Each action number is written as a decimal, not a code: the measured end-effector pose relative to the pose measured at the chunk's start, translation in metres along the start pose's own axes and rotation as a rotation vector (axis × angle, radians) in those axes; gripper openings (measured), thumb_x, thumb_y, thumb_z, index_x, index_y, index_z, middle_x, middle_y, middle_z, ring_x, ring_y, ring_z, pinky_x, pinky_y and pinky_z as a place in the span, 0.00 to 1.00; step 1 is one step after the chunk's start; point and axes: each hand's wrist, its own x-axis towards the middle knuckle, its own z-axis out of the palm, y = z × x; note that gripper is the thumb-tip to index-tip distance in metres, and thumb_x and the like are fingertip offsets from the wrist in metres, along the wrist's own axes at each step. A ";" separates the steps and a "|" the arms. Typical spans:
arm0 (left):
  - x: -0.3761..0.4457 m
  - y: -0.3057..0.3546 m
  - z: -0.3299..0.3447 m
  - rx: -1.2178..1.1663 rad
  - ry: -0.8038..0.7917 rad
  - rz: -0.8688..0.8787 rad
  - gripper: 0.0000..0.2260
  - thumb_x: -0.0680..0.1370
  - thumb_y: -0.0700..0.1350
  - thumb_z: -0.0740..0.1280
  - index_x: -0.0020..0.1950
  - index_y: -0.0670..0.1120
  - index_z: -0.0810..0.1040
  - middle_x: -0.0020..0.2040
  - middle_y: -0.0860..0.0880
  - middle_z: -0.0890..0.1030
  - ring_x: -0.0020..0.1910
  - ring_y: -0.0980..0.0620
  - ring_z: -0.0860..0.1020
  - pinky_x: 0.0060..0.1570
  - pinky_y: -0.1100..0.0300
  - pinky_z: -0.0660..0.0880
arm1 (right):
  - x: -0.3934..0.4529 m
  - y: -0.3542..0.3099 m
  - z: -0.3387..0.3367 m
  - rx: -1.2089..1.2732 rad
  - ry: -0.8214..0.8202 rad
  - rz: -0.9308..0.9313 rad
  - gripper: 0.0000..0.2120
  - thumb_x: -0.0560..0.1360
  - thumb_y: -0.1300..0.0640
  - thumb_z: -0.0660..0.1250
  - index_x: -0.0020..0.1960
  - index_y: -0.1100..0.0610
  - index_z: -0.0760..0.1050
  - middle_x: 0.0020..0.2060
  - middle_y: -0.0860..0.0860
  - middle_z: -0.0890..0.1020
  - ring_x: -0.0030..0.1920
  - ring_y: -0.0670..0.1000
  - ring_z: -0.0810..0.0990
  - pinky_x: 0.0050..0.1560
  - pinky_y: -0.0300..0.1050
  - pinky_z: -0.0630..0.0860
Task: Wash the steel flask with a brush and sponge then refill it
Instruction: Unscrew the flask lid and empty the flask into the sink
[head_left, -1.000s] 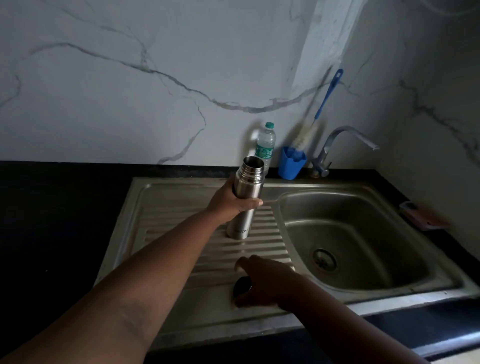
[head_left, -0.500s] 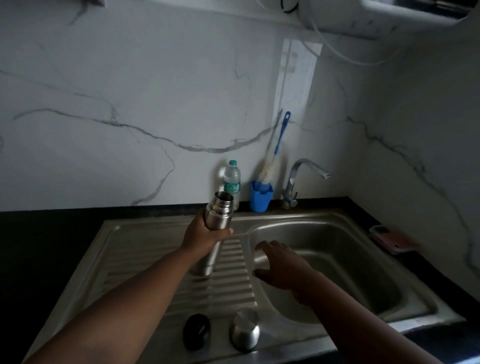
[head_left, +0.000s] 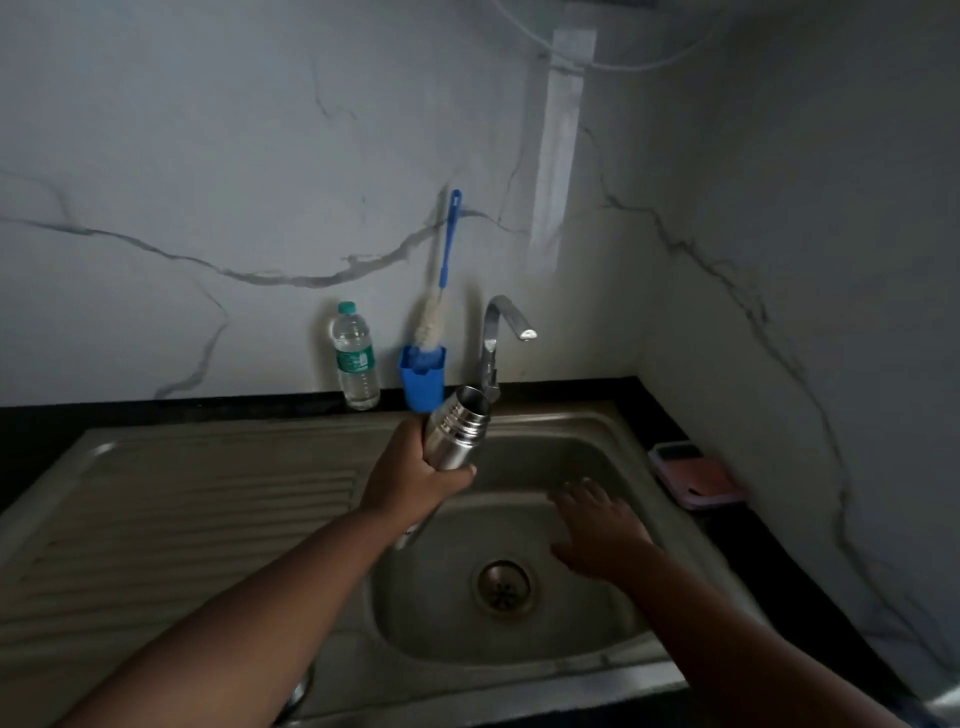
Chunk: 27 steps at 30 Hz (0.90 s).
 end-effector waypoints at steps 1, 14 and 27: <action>-0.001 0.003 0.007 0.029 -0.021 0.004 0.29 0.60 0.57 0.79 0.57 0.57 0.72 0.50 0.55 0.80 0.47 0.54 0.80 0.49 0.54 0.78 | -0.001 0.015 0.007 -0.010 -0.007 0.000 0.35 0.76 0.41 0.60 0.77 0.50 0.52 0.77 0.52 0.53 0.78 0.54 0.47 0.74 0.52 0.50; 0.000 0.007 0.046 0.518 -0.289 0.089 0.33 0.64 0.57 0.77 0.65 0.50 0.71 0.62 0.48 0.77 0.57 0.49 0.76 0.54 0.56 0.74 | -0.003 0.113 0.071 -0.071 -0.062 0.041 0.35 0.79 0.38 0.47 0.78 0.60 0.51 0.77 0.59 0.52 0.77 0.59 0.53 0.75 0.54 0.50; 0.011 0.002 0.058 0.744 -0.397 0.182 0.35 0.64 0.59 0.75 0.68 0.53 0.67 0.62 0.50 0.75 0.57 0.50 0.74 0.52 0.56 0.74 | 0.001 0.124 0.095 -0.023 0.060 0.051 0.37 0.73 0.36 0.48 0.74 0.58 0.63 0.74 0.55 0.64 0.74 0.56 0.63 0.74 0.47 0.48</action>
